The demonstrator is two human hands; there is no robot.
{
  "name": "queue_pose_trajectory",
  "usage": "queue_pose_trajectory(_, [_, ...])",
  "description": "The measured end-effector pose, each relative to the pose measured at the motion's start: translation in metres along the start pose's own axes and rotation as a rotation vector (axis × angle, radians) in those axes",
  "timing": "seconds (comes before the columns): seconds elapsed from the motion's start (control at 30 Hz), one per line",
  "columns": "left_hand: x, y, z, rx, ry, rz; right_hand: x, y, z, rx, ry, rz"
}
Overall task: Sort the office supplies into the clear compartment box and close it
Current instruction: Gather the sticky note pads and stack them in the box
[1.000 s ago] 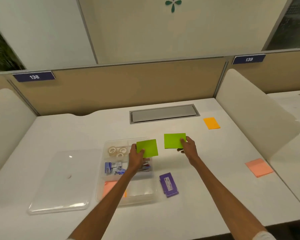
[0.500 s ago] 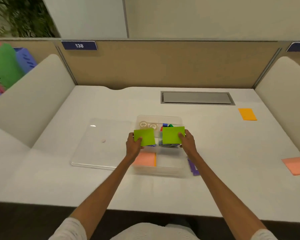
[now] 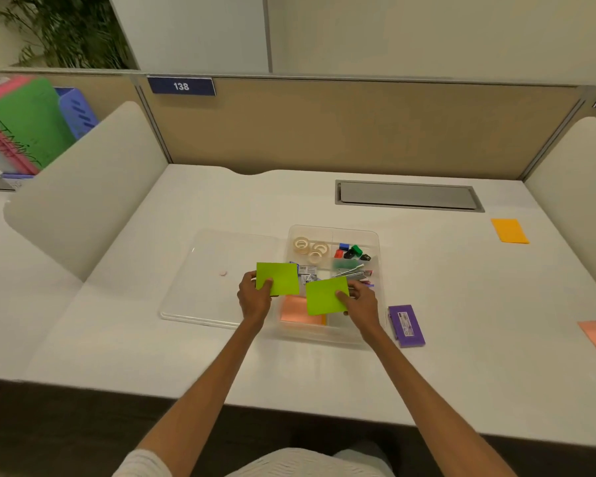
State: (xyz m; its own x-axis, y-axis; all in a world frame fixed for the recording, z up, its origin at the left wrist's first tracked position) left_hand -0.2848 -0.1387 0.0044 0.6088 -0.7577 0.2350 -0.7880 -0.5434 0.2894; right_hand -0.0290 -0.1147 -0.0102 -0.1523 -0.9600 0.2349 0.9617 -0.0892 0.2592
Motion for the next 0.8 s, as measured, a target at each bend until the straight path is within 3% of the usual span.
queue_pose_trajectory(0.3, [0.006, 0.004, 0.003, 0.014, -0.003, 0.002, 0.008, -0.014, 0.000, 0.080, -0.038, -0.030])
queue_pose_trajectory(0.53, [0.012, 0.004, 0.004, 0.090, 0.015, 0.008, 0.025, -0.021, 0.011, 0.310, 0.123, -0.070])
queue_pose_trajectory(0.8, [0.013, 0.013, 0.008, 0.088, 0.008, 0.003, 0.029, -0.041, 0.016, 0.356, 0.082, 0.014])
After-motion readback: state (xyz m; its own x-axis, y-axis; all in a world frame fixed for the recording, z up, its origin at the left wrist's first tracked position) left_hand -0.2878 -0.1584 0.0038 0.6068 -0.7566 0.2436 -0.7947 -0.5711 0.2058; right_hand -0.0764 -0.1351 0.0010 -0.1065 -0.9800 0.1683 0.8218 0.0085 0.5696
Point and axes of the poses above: each hand's wrist, its own x-axis away from the middle knuckle, its own y-axis out of the back of the hand, z = x × y, the point moved 6 cm from there along -x, towards the middle knuckle, and after that the axes turned 3 degrees about -z, right-handed, at the moved point
